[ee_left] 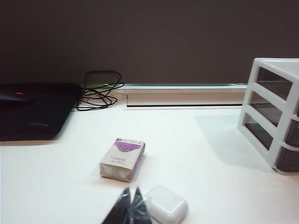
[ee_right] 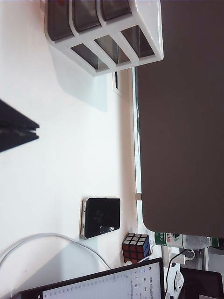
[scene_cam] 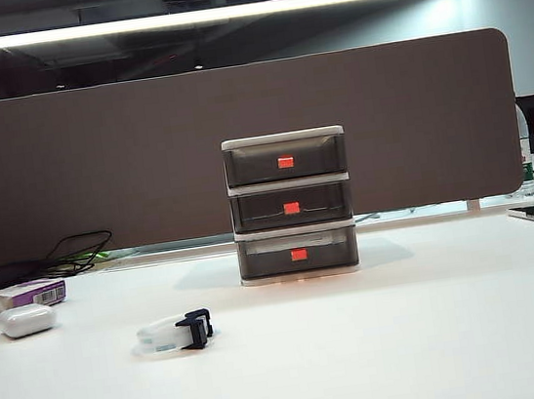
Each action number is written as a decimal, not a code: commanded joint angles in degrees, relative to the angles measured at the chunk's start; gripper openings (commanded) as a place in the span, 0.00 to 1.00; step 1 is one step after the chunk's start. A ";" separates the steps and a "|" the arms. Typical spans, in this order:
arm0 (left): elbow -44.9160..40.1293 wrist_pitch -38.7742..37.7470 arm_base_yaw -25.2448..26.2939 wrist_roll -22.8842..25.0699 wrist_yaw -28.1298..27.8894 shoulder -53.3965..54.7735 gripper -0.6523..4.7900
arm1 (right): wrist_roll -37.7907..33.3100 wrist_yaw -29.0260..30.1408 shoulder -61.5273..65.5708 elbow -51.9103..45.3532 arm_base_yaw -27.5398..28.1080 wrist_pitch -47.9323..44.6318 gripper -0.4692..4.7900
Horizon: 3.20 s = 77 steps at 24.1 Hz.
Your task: Open the second layer of the drawer on the table, pick up the transparent tape on the table and put it in, and finally close the drawer.
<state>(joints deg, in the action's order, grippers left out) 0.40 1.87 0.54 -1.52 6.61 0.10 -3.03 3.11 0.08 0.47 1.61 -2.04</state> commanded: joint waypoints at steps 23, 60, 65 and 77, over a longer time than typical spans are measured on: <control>0.07 -0.46 -10.56 -22.40 30.40 0.13 0.11 | -20.79 37.90 -0.11 0.63 -0.09 0.48 0.08; 6.23 35.74 -19.06 -13.33 18.91 45.09 0.12 | -9.84 23.52 33.16 16.22 -15.30 -6.25 0.08; 7.72 47.23 -19.52 -13.51 19.26 57.59 0.19 | -8.70 22.27 44.72 20.31 -19.10 -10.82 0.08; 10.88 58.31 -22.82 -17.16 12.39 67.65 0.28 | -3.34 25.53 65.61 32.57 -19.30 -12.11 0.08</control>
<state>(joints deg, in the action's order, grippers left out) 10.55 59.96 -20.95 -18.65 22.41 67.29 -7.62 28.18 64.64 31.90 -17.65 -13.08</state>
